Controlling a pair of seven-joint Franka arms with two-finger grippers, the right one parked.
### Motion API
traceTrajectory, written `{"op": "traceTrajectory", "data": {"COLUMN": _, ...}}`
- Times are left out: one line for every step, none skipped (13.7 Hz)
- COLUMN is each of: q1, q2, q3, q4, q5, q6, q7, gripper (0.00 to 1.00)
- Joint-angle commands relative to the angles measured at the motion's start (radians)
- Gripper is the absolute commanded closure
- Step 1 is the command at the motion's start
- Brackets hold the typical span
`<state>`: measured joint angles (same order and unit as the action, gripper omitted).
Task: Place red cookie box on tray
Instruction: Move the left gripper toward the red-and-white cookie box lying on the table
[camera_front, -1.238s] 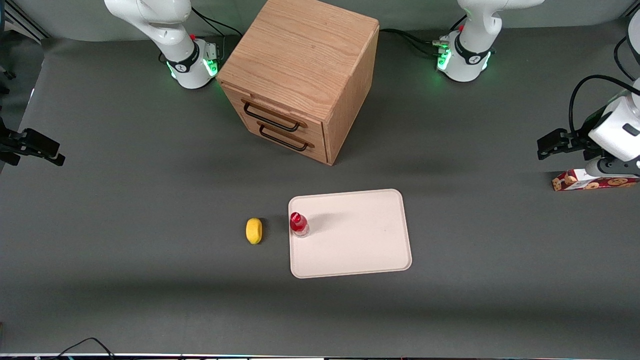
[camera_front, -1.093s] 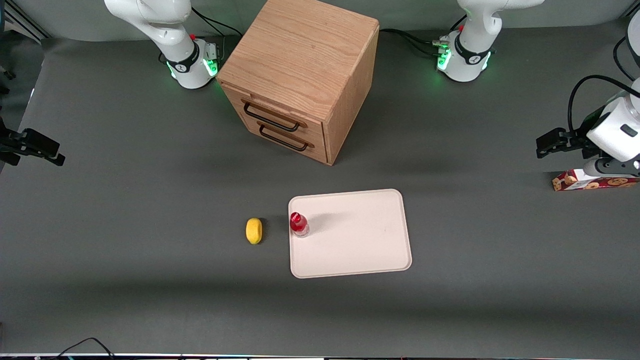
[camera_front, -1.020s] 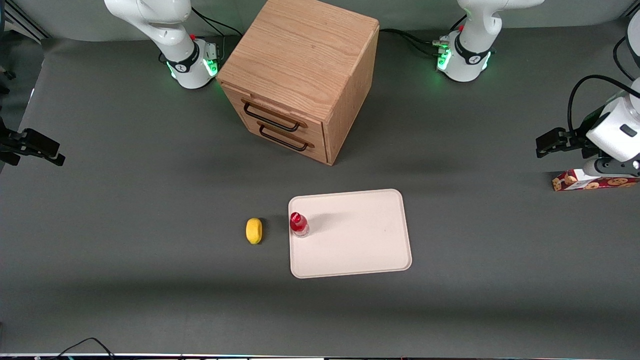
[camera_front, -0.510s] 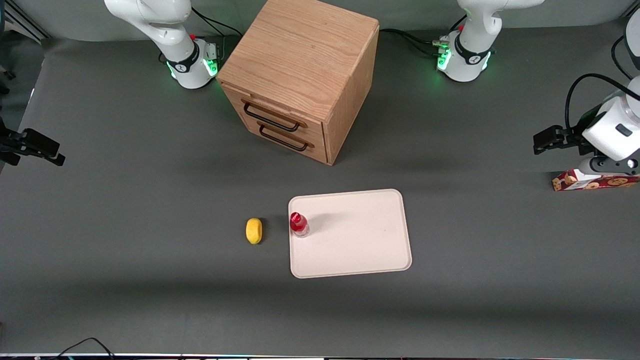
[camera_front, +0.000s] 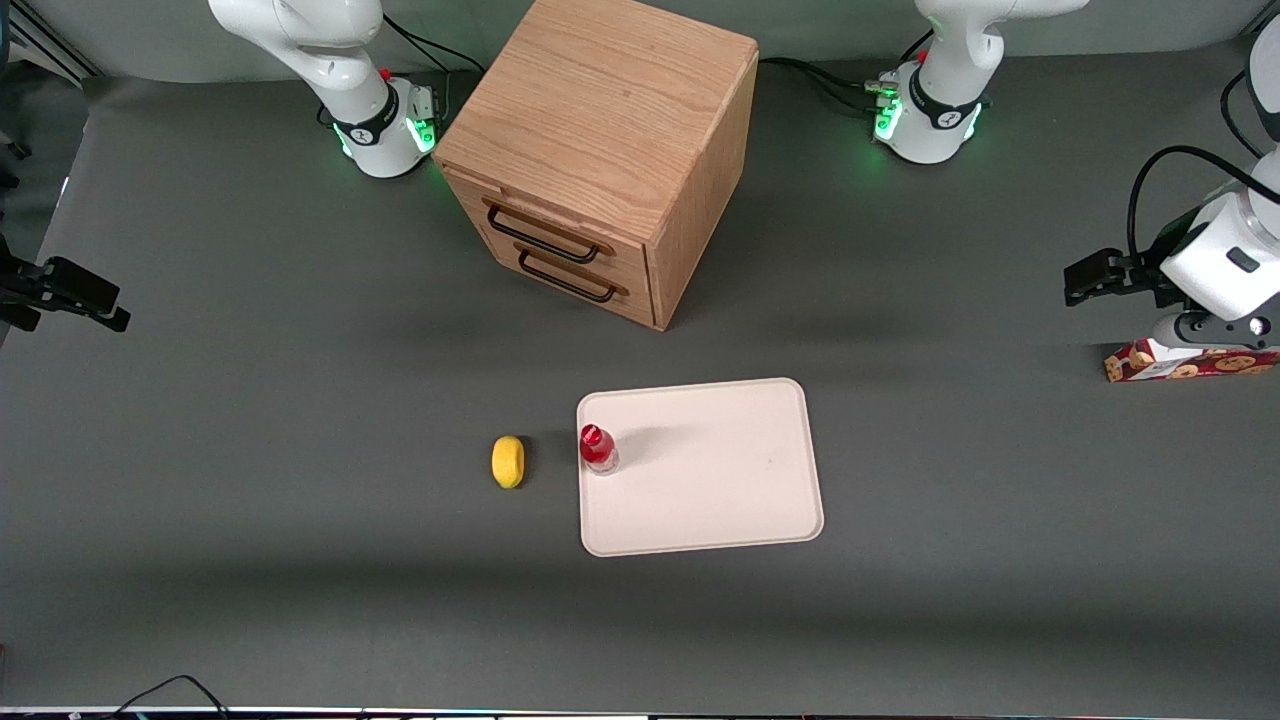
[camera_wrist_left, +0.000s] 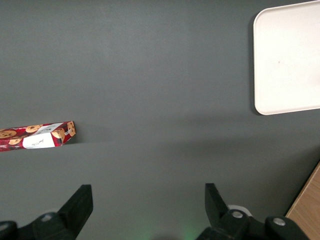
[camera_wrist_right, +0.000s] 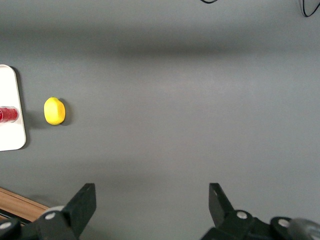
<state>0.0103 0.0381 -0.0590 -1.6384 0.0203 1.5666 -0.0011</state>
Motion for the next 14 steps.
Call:
{"op": "traceTrajectory", "data": {"q1": -0.006, "q2": 0.006, "q3": 0.001, "q4": 0.026, "q5": -0.002, "q6": -0.025, "q7": 0.006, "gripper": 0.00}}
{"op": "traceTrajectory", "data": {"q1": -0.006, "q2": 0.006, "q3": 0.001, "q4": 0.026, "q5": 0.000, "q6": -0.026, "q7": 0.009, "gripper": 0.00}}
{"op": "traceTrajectory", "data": {"q1": -0.004, "q2": 0.006, "q3": 0.002, "q4": 0.025, "q5": 0.000, "q6": -0.034, "q7": 0.032, "gripper": 0.00}}
{"op": "traceTrajectory", "data": {"q1": 0.000, "q2": 0.008, "q3": 0.004, "q4": 0.022, "q5": 0.000, "q6": -0.037, "q7": 0.091, "gripper": 0.00}}
{"op": "traceTrajectory", "data": {"q1": 0.006, "q2": 0.006, "q3": 0.005, "q4": 0.022, "q5": 0.000, "q6": -0.039, "q7": 0.139, "gripper": 0.00}}
{"op": "traceTrajectory", "data": {"q1": 0.011, "q2": 0.006, "q3": 0.005, "q4": 0.019, "q5": 0.001, "q6": -0.040, "q7": 0.170, "gripper": 0.00}}
{"op": "traceTrajectory", "data": {"q1": 0.019, "q2": 0.006, "q3": 0.005, "q4": 0.019, "q5": 0.010, "q6": -0.052, "q7": 0.218, "gripper": 0.00}}
{"op": "traceTrajectory", "data": {"q1": 0.043, "q2": 0.006, "q3": 0.007, "q4": 0.017, "q5": 0.015, "q6": -0.057, "q7": 0.321, "gripper": 0.00}}
{"op": "traceTrajectory", "data": {"q1": 0.078, "q2": 0.008, "q3": 0.007, "q4": 0.014, "q5": 0.017, "q6": -0.057, "q7": 0.448, "gripper": 0.00}}
{"op": "traceTrajectory", "data": {"q1": 0.124, "q2": 0.009, "q3": 0.007, "q4": -0.001, "q5": 0.017, "q6": -0.047, "q7": 0.564, "gripper": 0.00}}
{"op": "traceTrajectory", "data": {"q1": 0.170, "q2": 0.011, "q3": 0.007, "q4": -0.023, "q5": 0.017, "q6": -0.033, "q7": 0.670, "gripper": 0.00}}
{"op": "traceTrajectory", "data": {"q1": 0.215, "q2": 0.017, "q3": 0.007, "q4": -0.032, "q5": 0.020, "q6": -0.022, "q7": 0.756, "gripper": 0.00}}
{"op": "traceTrajectory", "data": {"q1": 0.249, "q2": 0.017, "q3": 0.007, "q4": -0.052, "q5": 0.042, "q6": 0.001, "q7": 0.820, "gripper": 0.00}}
{"op": "traceTrajectory", "data": {"q1": 0.272, "q2": 0.016, "q3": 0.007, "q4": -0.075, "q5": 0.085, "q6": 0.035, "q7": 0.896, "gripper": 0.00}}
